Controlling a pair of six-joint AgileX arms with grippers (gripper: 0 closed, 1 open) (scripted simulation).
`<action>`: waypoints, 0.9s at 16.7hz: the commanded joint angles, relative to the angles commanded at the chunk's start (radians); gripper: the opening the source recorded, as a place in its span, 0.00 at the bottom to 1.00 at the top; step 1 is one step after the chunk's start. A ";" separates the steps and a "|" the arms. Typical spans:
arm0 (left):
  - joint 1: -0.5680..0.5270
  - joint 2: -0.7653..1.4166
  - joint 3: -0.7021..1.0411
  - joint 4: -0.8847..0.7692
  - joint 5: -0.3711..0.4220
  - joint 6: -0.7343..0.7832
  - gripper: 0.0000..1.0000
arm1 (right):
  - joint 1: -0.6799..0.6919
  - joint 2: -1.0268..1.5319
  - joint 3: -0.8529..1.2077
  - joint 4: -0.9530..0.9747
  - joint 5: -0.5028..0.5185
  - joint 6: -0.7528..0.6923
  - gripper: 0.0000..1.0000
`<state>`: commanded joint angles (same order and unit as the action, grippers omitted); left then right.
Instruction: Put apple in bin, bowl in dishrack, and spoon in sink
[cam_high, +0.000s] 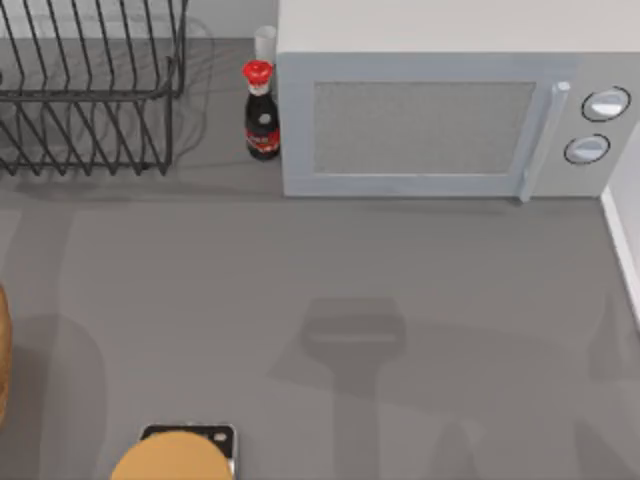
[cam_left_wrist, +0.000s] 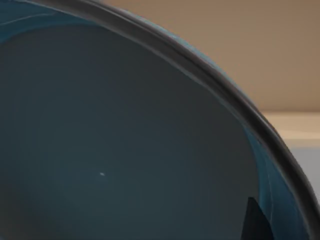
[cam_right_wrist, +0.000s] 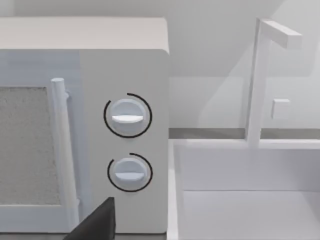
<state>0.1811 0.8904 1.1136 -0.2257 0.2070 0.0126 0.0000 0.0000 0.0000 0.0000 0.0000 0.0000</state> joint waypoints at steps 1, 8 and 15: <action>0.000 0.000 0.000 0.000 0.000 0.000 0.00 | 0.000 0.000 0.000 0.000 0.000 0.000 1.00; -0.020 0.167 -0.011 0.163 -0.017 0.005 0.00 | 0.000 0.000 0.000 0.000 0.000 0.000 1.00; -0.071 0.601 -0.091 0.725 -0.064 0.000 0.00 | 0.000 0.000 0.000 0.000 0.000 0.000 1.00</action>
<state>0.1103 1.4910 1.0227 0.4995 0.1428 0.0122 0.0000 0.0000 0.0000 0.0000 0.0000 0.0000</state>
